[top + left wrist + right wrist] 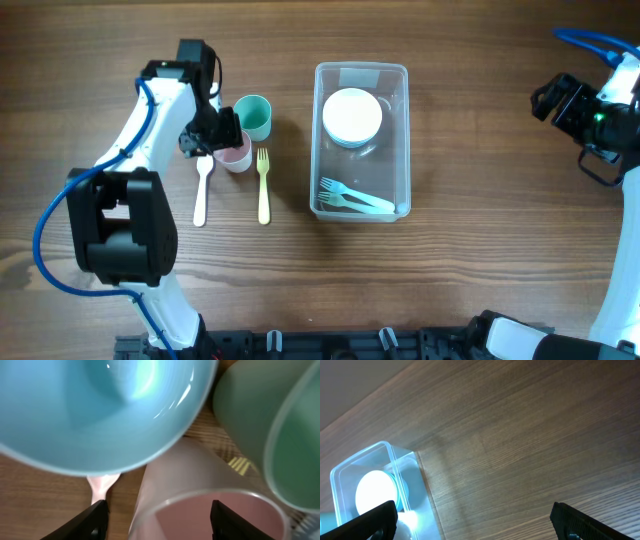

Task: Pack container
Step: 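Move the left gripper to the pink cup and grasp it, then carry the pink cup into the container and release it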

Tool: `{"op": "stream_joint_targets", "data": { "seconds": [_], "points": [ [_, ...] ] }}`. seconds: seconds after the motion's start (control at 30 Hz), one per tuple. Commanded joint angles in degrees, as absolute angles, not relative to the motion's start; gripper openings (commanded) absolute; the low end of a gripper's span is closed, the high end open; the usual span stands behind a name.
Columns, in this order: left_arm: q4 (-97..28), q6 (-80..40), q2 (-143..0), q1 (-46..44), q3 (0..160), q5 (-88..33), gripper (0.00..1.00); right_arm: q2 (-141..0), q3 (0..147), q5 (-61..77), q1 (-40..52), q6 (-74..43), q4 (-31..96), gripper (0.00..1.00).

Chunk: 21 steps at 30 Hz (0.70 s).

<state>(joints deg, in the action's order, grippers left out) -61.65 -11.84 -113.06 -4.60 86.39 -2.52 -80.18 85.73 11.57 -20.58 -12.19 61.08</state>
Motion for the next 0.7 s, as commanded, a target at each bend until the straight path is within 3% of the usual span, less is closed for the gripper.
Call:
{"op": "stream_joint_targets", "data": {
  "seconds": [0.0,0.37,0.4,0.47,0.67],
  "points": [
    [-59.55,-11.35,-113.82,-4.6,82.15,-3.62,0.58,-80.47,85.47,11.7,-20.64,-12.84,61.04,1.0],
    [-58.04,-11.35,-113.25,-4.6,83.81,-3.36,0.62,-80.47,85.47,11.7,-20.64,-12.84,61.04,1.0],
    [-58.04,-11.35,-113.14,-4.6,84.09,-3.36,0.58,-80.47,85.47,11.7,-20.64,-12.86,61.04,1.0],
    [-58.04,-11.38,-113.1,-4.6,84.14,-3.38,0.39,-80.47,85.47,11.7,-20.64,-12.86,61.04,1.0],
    [-58.04,-11.33,-111.48,-4.6,85.54,-3.36,0.29,-80.47,85.47,11.7,-20.64,-12.86,61.04,1.0]
  ]
}}
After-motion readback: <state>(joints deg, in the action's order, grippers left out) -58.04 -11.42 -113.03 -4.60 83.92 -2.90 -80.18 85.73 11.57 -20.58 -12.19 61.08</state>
